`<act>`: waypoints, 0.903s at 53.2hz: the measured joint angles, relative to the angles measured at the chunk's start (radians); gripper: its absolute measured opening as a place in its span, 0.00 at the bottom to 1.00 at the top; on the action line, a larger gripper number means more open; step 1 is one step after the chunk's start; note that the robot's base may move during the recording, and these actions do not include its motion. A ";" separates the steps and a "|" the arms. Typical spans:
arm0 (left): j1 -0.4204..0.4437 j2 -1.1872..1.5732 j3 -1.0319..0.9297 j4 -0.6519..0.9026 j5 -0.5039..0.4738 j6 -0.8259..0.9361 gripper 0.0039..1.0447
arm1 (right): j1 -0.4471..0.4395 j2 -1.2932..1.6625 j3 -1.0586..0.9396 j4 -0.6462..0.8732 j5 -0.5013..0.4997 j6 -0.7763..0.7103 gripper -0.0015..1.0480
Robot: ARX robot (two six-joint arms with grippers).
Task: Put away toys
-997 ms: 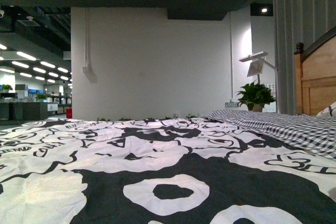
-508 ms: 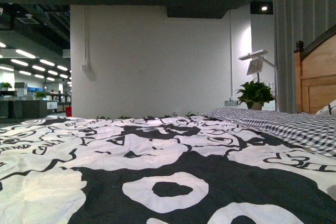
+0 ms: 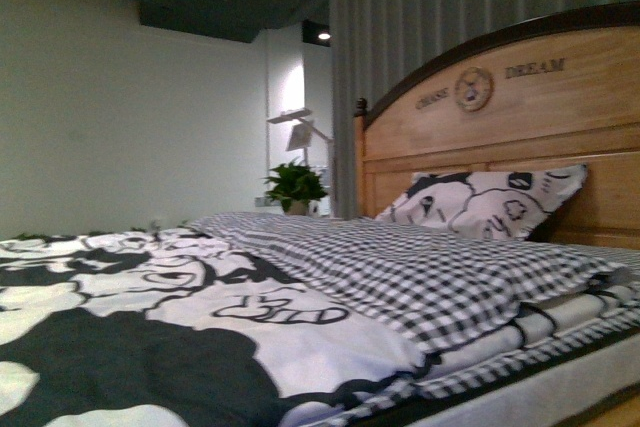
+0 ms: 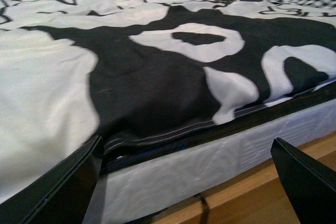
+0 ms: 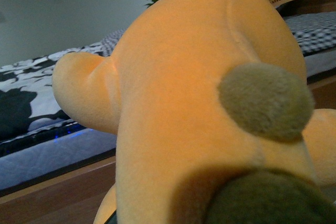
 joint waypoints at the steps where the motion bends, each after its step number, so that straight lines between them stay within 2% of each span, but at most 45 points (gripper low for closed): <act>1: 0.000 0.000 0.000 0.000 0.000 0.000 0.95 | 0.000 0.000 0.000 0.000 -0.001 0.000 0.19; 48: 0.000 0.000 0.000 0.000 0.001 0.000 0.95 | 0.000 0.000 0.000 0.000 -0.002 0.000 0.19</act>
